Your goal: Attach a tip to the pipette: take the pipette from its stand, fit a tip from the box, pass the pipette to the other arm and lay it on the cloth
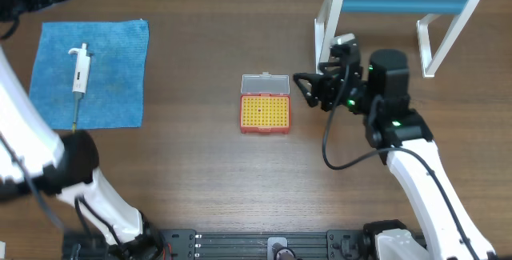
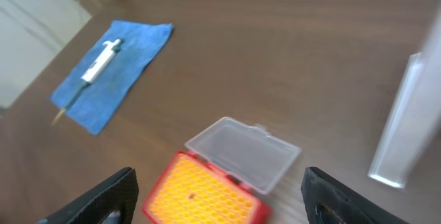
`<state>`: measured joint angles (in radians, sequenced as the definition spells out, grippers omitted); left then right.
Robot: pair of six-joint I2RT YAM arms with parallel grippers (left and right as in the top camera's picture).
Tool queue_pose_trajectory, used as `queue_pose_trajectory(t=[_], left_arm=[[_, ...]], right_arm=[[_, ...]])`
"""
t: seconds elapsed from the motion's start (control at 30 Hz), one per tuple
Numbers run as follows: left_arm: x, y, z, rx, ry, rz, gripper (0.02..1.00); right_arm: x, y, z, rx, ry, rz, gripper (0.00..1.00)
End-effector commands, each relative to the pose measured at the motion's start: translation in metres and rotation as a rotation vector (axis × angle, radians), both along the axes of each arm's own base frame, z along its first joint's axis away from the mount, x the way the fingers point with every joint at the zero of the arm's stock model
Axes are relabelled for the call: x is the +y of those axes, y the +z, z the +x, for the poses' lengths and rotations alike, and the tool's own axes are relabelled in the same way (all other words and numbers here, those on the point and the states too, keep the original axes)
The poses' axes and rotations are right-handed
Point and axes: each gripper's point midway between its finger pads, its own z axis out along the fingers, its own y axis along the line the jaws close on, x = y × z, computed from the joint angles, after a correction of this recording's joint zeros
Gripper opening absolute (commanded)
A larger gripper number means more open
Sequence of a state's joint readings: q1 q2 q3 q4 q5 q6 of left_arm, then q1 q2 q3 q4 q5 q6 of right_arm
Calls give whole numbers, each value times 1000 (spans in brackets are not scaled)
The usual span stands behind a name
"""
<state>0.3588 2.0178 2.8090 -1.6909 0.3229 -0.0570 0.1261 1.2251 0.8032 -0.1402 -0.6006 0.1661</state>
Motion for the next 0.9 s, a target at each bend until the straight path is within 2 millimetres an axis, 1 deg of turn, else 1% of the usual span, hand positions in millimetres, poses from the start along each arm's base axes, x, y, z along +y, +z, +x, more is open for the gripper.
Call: queue_pose_trajectory(t=[0.03,0.07,0.1,0.13,0.17,0.2,0.27,0.33,0.37,0.43,0.47,0.5,0.53,0.6,0.67,0.73,0.77,0.8,0.9], left_arm=[[-55,93,-96,-242,-71,77,915],[-64,99,-119,-256,-74,90,915],[-67,99,-131,-255,-68,101,915],[-69,95,-146,-243,-59,112,917],[-75,87,-166,-224,-59,114,917],[-81,77,-182,-201,-64,106,917],[-89,50,-212,-146,-49,74,915],[-99,11,-247,-89,-13,23,915],[-102,-8,-262,-70,8,-1,917],[-106,-38,-279,-62,57,-40,919],[-108,-60,-287,-88,110,-86,921],[-109,-72,-287,-113,142,-112,921],[-108,-78,-287,-128,156,-125,921],[-108,-95,-283,-167,187,-154,921],[-106,-116,-277,-184,215,-184,923],[-104,-137,-270,-169,255,-228,921],[-103,-147,-266,-152,289,-265,921],[-101,-154,-261,-139,322,-299,921],[-99,-178,-254,-83,383,-358,921]], right_arm=[[-20,50,-14,-191,-42,-62,783],[-29,56,-19,-217,-77,-99,785],[-37,59,-23,-232,-113,-140,787],[-47,61,-29,-240,-160,-184,785],[-58,63,-36,-239,-210,-222,787],[-70,64,-47,-240,-260,-269,790],[-78,70,-68,-265,-276,-320,787],[-84,81,-97,-312,-286,-338,790],[-88,85,-108,-327,-306,-344,790],[-100,91,-129,-360,-365,-363,787],[-110,100,-146,-419,-426,-370,785],[-116,105,-155,-458,-462,-370,787],[-119,106,-160,-477,-480,-369,790],[-123,103,-171,-511,-503,-363,787],[-125,87,-179,-507,-509,-366,787],[-125,63,-182,-473,-501,-378,792],[-125,50,-182,-453,-496,-385,787],[-125,41,-180,-436,-497,-392,787],[-130,20,-172,-377,-506,-425,787]])
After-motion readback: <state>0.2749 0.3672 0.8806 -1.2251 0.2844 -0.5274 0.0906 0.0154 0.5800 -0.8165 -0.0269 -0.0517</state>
